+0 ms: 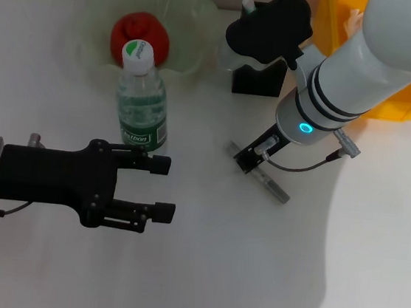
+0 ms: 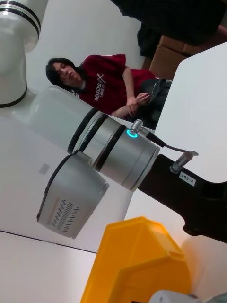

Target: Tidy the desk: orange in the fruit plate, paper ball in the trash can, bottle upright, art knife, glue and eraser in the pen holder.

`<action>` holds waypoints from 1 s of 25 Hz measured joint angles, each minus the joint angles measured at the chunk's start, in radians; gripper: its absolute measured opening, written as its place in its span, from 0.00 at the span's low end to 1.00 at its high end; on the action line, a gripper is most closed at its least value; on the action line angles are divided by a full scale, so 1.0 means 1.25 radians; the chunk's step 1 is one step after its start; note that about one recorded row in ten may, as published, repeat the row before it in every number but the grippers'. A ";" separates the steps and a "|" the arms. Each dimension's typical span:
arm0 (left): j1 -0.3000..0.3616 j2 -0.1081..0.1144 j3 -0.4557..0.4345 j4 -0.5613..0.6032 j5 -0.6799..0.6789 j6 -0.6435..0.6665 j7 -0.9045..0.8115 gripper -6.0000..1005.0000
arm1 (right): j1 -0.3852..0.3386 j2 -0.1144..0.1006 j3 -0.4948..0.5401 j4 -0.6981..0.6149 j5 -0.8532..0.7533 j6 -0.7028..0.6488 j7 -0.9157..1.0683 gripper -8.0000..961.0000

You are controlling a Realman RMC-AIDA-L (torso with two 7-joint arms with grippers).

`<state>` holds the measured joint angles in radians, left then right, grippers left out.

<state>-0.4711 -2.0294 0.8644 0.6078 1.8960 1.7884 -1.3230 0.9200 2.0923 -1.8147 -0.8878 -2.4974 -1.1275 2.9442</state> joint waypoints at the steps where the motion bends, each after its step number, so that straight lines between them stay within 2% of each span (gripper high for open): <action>1: 0.001 0.000 -0.001 -0.001 0.000 0.000 0.001 0.78 | -0.003 0.000 0.002 -0.005 0.000 -0.001 -0.001 0.15; 5: 0.003 0.000 -0.002 -0.002 0.000 0.001 0.002 0.78 | -0.055 -0.005 0.023 -0.099 -0.001 -0.017 -0.006 0.15; 9: 0.005 0.000 -0.002 0.001 0.000 0.002 0.000 0.78 | -0.182 -0.007 0.124 -0.313 -0.002 -0.028 -0.038 0.15; 12: 0.007 0.000 -0.002 0.001 -0.001 0.003 0.000 0.78 | -0.291 -0.002 0.229 -0.464 0.043 0.035 -0.093 0.15; 14: 0.008 0.000 -0.004 0.001 -0.005 0.003 -0.001 0.78 | -0.339 -0.001 0.273 -0.479 0.130 0.114 -0.168 0.14; 16: 0.007 0.000 -0.006 0.001 -0.005 0.003 -0.001 0.78 | -0.372 -0.005 0.296 -0.444 0.257 0.204 -0.268 0.14; 19: 0.000 -0.001 -0.007 -0.001 -0.004 0.003 -0.001 0.78 | -0.390 -0.008 0.306 -0.317 0.537 0.341 -0.504 0.13; 22: -0.002 -0.003 -0.007 0.000 -0.004 0.003 -0.001 0.78 | -0.360 -0.008 0.324 -0.143 0.845 0.408 -0.758 0.13; 25: -0.011 -0.007 -0.003 0.005 -0.005 0.012 -0.022 0.78 | -0.298 -0.008 0.367 0.037 1.100 0.404 -0.959 0.13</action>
<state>-0.4848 -2.0380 0.8611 0.6135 1.8901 1.8036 -1.3510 0.5477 2.0829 -1.3557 -0.8422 -1.1220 -0.6226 1.7458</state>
